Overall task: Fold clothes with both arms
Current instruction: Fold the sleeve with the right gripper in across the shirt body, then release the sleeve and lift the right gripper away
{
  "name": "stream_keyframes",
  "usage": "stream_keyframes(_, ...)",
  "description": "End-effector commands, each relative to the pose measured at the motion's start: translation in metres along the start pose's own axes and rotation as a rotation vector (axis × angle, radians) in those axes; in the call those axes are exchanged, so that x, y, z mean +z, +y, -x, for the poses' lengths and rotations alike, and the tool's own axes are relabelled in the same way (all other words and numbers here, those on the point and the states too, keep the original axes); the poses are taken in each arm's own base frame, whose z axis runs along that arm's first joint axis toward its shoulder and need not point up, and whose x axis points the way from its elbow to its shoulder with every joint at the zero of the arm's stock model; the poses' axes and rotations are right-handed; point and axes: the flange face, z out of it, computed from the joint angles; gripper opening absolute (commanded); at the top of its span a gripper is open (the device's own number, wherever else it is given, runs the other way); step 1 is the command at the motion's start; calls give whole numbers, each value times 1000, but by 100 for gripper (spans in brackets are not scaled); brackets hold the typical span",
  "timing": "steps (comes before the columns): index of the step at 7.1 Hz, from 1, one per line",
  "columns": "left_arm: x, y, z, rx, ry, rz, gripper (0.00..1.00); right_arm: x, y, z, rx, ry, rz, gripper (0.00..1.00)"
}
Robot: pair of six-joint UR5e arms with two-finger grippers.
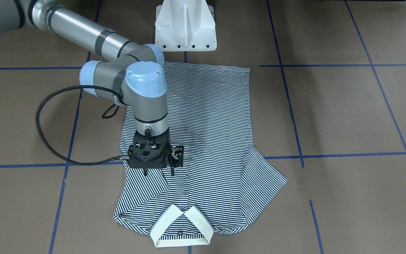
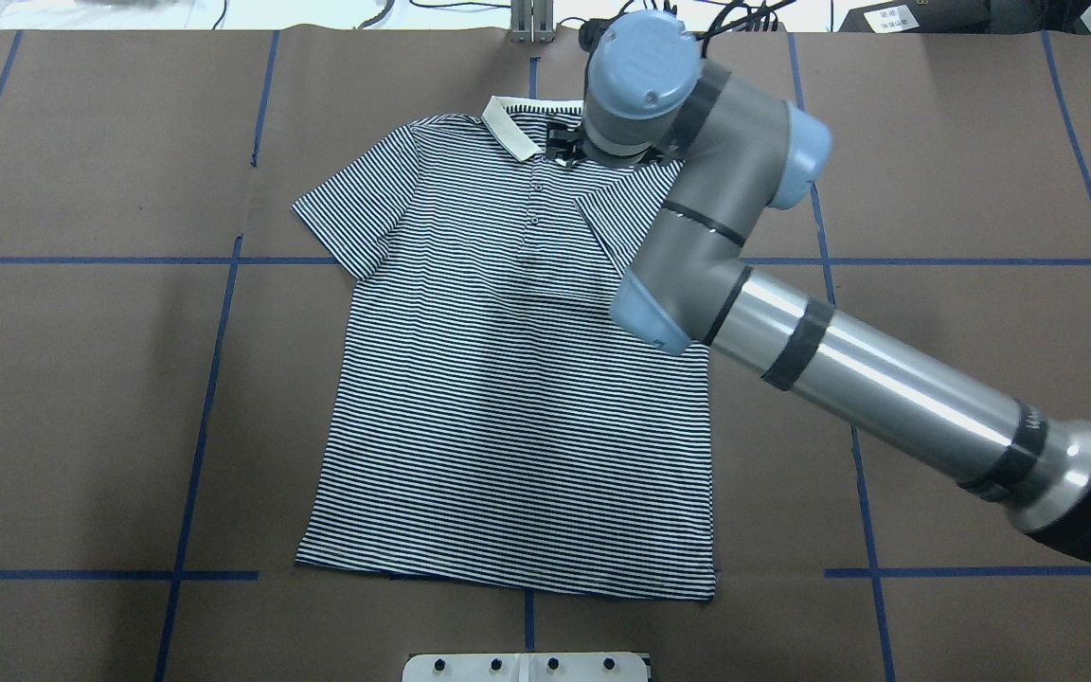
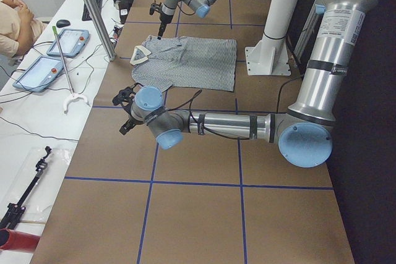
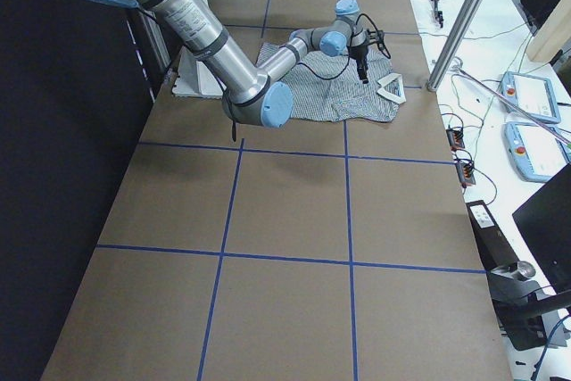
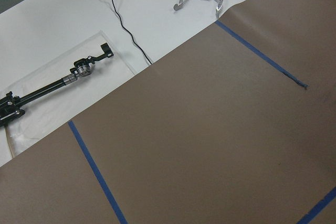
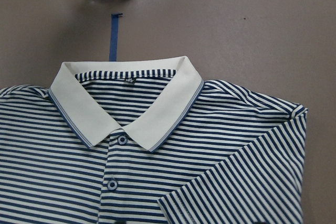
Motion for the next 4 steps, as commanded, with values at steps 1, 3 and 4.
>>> stream_keyframes(1, 77, -34, -87, -228, 6, -7, 88, -58, -17, -150, -148, -93, 79, 100)
stream_keyframes(3, 144, -48, -181, -416, -12, -38, 72, -81, -8, -251, -251, -123, 124, 100)
stream_keyframes(4, 169, -48, -223, -480, -21, -60, 68, -84, -7, -251, -247, -120, 118, 100)
